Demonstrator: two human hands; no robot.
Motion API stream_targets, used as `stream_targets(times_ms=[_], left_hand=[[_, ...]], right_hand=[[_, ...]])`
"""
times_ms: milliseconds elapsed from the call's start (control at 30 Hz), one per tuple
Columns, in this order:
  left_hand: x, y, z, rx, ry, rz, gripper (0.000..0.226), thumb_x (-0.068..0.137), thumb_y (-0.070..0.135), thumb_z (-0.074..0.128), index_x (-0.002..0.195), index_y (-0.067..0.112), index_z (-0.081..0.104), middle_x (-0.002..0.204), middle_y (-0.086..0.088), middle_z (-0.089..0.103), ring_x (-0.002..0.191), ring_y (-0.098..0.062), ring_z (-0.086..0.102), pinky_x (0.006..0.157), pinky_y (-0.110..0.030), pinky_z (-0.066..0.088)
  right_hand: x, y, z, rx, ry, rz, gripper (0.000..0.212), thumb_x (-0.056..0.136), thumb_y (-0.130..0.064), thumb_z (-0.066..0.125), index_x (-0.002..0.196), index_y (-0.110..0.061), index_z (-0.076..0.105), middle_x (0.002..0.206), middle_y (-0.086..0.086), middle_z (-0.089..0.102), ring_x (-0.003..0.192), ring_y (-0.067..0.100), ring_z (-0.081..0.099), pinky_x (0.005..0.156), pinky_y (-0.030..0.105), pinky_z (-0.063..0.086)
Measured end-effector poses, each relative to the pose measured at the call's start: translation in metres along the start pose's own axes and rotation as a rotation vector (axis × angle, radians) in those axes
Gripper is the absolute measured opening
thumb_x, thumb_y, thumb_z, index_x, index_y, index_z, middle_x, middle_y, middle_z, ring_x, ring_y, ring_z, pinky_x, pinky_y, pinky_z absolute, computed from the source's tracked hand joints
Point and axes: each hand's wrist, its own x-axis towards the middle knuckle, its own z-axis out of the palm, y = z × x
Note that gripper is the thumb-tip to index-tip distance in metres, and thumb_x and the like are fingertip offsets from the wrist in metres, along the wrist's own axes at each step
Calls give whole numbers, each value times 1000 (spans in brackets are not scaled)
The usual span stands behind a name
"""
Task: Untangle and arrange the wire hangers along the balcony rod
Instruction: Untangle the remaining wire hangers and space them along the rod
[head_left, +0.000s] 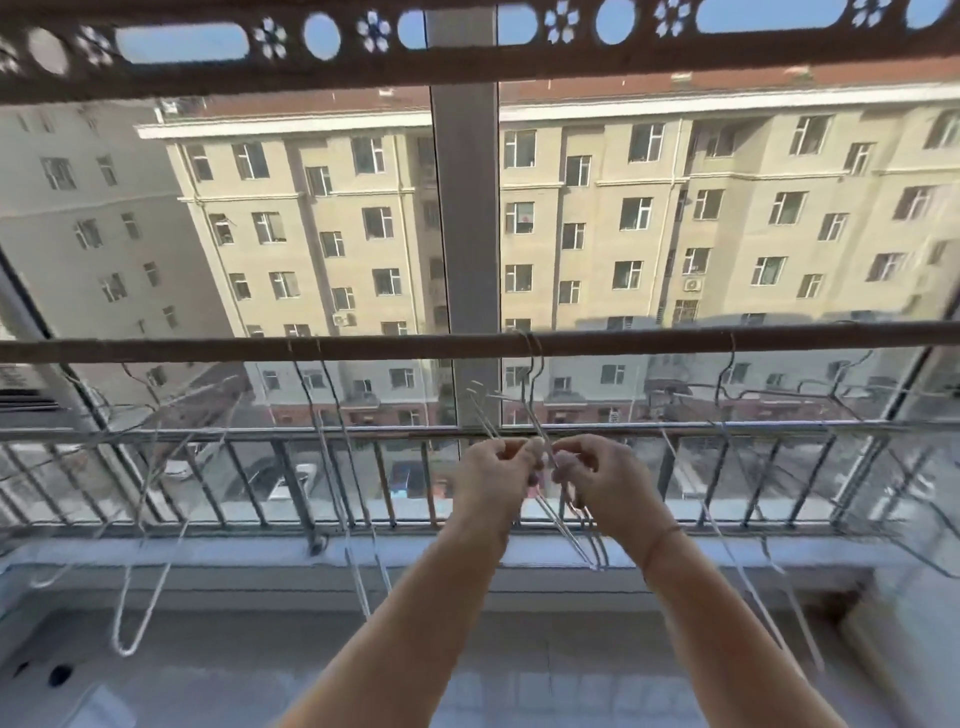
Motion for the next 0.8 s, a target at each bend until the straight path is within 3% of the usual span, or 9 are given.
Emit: stream_targets(times_ms=[100,267,400,533,800], left_hand=[[2,2,-1,-34,-71,-5,13,89,17,61,78,12,68,73,-6,66,66,-15,58,57,-19,48],[8,2,-4,-95,-73,-4,7,87,7,62,88,2,67,71,-9,64,60,-15,58,58,-23,51],[11,3,-14,-186,-54,-26,7,88,3,60,84,2,65,69,-11,64,57,-16,60,52,-19,54],[14,1,-31,-207,-25,-17,12,89,2,58,80,7,64,67,-9,65,58,-17,61,52,-19,54],[25,-5,-33,-237,18,-39,6,87,2,61,84,4,66,68,-10,67,57,-18,63,53,-19,54]], right_hand=[[-4,-2,6,61,7,28,12,88,-12,58,87,-13,69,65,-3,66,50,1,55,52,19,48],[-7,-3,15,231,34,123,7,84,-14,63,80,-14,69,57,0,63,47,9,50,48,22,42],[-7,-1,8,256,107,138,9,86,-12,60,84,-11,69,58,0,62,44,4,49,45,15,40],[-4,9,-8,284,168,166,11,88,-10,58,87,-8,69,62,4,63,49,7,51,52,22,46],[1,26,-27,220,191,158,10,88,-9,58,89,-10,68,60,3,61,38,-1,46,41,12,39]])
